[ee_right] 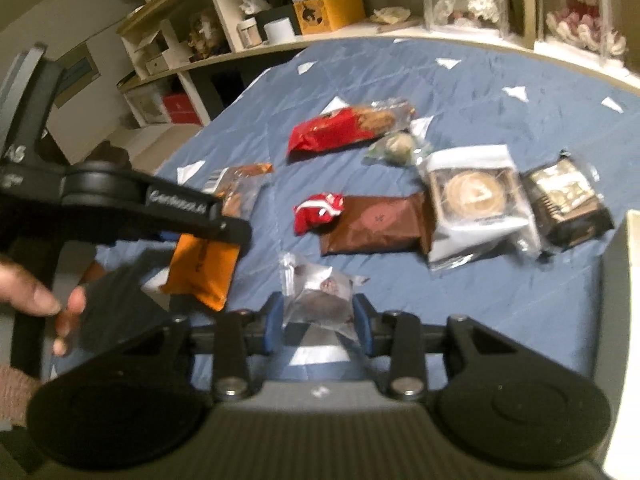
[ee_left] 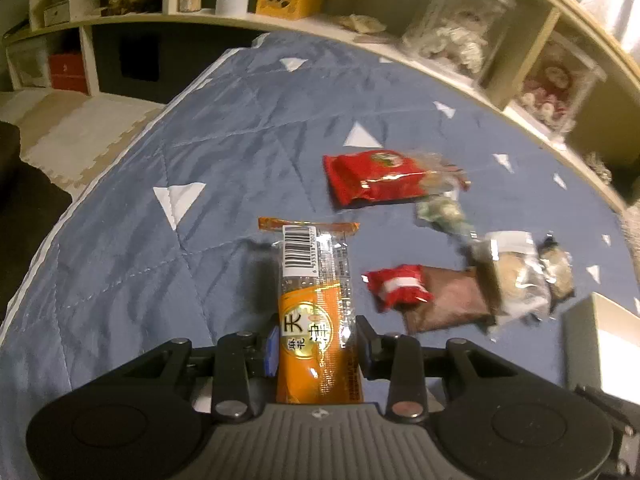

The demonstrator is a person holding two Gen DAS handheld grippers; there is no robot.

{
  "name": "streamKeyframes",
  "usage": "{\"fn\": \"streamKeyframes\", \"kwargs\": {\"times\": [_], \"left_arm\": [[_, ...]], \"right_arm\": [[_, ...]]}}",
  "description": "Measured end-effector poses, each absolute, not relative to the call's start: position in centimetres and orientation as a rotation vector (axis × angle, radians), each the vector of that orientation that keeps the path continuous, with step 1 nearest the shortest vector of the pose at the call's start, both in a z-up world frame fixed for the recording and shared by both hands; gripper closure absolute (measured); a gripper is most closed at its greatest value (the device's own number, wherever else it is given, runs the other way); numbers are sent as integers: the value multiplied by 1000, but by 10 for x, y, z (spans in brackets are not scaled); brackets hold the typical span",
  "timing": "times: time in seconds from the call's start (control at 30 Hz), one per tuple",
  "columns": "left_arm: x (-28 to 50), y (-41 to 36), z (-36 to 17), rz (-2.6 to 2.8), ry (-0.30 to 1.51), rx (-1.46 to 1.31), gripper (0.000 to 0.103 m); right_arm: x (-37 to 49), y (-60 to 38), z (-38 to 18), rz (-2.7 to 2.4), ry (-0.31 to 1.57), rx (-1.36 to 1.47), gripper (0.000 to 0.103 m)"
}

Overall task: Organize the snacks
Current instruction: 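Grasp an orange wafer bar with the left tool while the right tool grasps a clear pastry packet, then carry both packets over the white tray and release them inside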

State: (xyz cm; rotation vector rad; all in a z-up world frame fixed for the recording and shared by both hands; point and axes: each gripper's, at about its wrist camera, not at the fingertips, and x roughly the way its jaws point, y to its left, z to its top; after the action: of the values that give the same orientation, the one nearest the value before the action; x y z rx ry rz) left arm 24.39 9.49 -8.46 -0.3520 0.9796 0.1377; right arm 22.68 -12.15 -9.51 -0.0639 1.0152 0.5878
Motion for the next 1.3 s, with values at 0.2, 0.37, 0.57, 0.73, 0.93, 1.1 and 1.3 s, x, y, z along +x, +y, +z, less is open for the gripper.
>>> {"fn": "streamKeyframes", "kwargs": {"times": [0.2, 0.37, 0.57, 0.73, 0.93, 1.1, 1.3], "left_arm": [[225, 81, -64, 105, 925, -300, 64], [210, 74, -47, 86, 879, -268, 64], [193, 61, -24, 33, 827, -236, 64], [181, 43, -4, -23, 784, -228, 64], [175, 21, 4, -71, 764, -255, 64], [173, -2, 13, -120, 753, -263, 64], [174, -36, 20, -184, 750, -279, 64]], "right_arm": [[222, -134, -76, 541, 954, -60, 61], [220, -148, -59, 509, 917, -32, 61], [212, -165, -40, 467, 875, -17, 61], [206, -178, -28, 432, 850, -20, 61], [193, -197, -11, 385, 828, -44, 61], [183, -226, 2, 330, 812, -34, 61], [171, -267, 13, 253, 806, -4, 61]]}}
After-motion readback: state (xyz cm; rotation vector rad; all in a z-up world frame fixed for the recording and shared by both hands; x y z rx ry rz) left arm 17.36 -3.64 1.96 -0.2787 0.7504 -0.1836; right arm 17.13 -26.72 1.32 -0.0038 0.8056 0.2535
